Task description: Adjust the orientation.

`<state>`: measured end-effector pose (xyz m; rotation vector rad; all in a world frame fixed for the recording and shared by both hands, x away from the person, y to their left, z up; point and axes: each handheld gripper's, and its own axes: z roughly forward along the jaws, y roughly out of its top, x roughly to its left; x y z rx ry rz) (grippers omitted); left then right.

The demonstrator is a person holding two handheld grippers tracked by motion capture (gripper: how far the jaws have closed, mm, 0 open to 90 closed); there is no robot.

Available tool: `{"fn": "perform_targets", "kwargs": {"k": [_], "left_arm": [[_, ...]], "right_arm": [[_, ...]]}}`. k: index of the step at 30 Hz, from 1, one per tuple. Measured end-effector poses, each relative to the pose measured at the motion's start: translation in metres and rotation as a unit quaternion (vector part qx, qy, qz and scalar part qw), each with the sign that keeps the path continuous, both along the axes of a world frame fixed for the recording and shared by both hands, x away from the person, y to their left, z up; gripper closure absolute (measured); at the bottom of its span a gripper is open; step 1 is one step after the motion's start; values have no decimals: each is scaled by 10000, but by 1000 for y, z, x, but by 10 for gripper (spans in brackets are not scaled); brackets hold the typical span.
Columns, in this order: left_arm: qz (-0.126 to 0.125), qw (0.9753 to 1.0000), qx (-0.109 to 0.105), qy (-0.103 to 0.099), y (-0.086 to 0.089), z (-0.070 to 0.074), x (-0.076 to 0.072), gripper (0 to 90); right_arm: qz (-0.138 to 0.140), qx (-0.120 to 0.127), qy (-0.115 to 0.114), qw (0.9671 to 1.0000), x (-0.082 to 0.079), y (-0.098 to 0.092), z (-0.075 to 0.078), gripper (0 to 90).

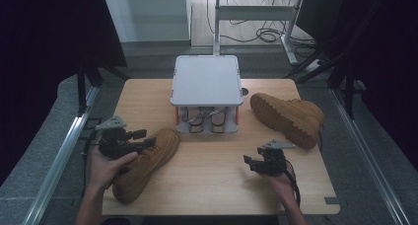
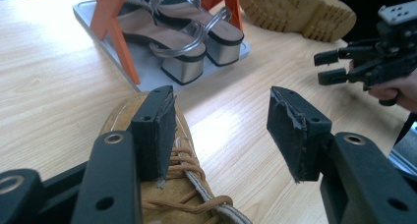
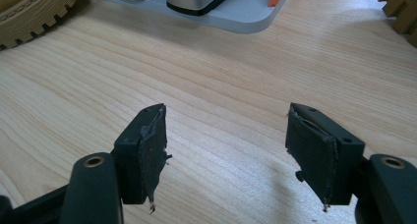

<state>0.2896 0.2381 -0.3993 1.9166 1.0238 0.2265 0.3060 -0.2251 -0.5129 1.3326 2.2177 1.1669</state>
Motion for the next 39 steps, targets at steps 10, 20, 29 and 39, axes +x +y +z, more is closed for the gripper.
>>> {"fn": "perform_targets", "kwargs": {"k": [10, 20, 29, 39], "left_arm": [[-21, 10000, 1, -38, -1, -2, 0, 445], [-38, 9999, -69, -69, 4, -5, -2, 421], [-93, 9998, -79, -147, 10, 0, -7, 417], [45, 9998, -126, -128, 22, 0, -13, 413]], "right_arm": [[-52, -3, -33, 10000, 1, -3, 1, 325], [-78, 120, -164, 9998, 3, -16, 13, 487], [187, 144, -60, 9997, 6, -40, 27, 853], [-45, -60, -310, 9995, 28, -72, 60, 893]]}}
